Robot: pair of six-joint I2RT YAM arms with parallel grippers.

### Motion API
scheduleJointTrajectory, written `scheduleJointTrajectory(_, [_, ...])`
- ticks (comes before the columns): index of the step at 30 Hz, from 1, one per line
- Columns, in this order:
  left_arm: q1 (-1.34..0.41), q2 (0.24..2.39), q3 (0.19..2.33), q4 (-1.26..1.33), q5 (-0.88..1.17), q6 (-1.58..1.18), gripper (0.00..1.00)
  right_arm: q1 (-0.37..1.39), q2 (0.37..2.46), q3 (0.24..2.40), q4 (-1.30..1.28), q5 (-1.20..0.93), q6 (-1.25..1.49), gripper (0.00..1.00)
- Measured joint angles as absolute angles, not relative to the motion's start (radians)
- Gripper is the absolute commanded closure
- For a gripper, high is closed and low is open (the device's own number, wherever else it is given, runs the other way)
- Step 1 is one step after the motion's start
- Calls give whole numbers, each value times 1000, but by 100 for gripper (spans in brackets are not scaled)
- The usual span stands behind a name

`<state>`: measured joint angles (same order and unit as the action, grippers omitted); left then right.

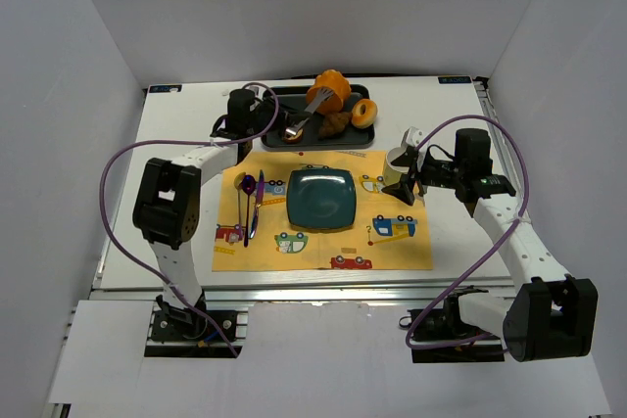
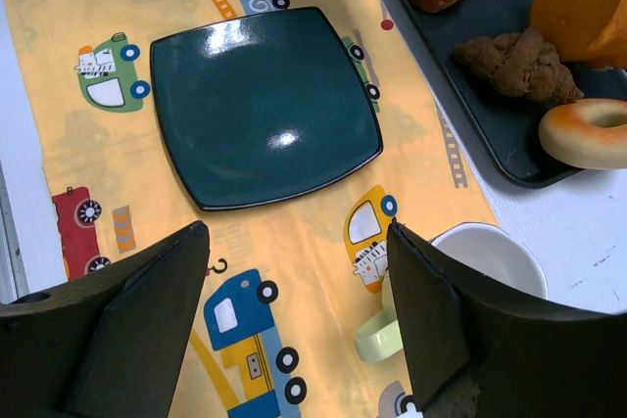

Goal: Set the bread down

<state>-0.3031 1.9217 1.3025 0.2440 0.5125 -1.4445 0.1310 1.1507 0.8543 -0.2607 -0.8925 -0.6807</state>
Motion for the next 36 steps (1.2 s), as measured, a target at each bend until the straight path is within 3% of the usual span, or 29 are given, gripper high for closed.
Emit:
scheduleJointTrajectory(23, [-295, 1768, 1288, 210, 540, -1361, 100, 131, 1151, 854, -268, -893, -684, 22])
scheduleJointTrajectory(36, [-295, 1480, 1098, 103, 575, -1309, 100, 131, 1142, 854, -288, -893, -689, 22])
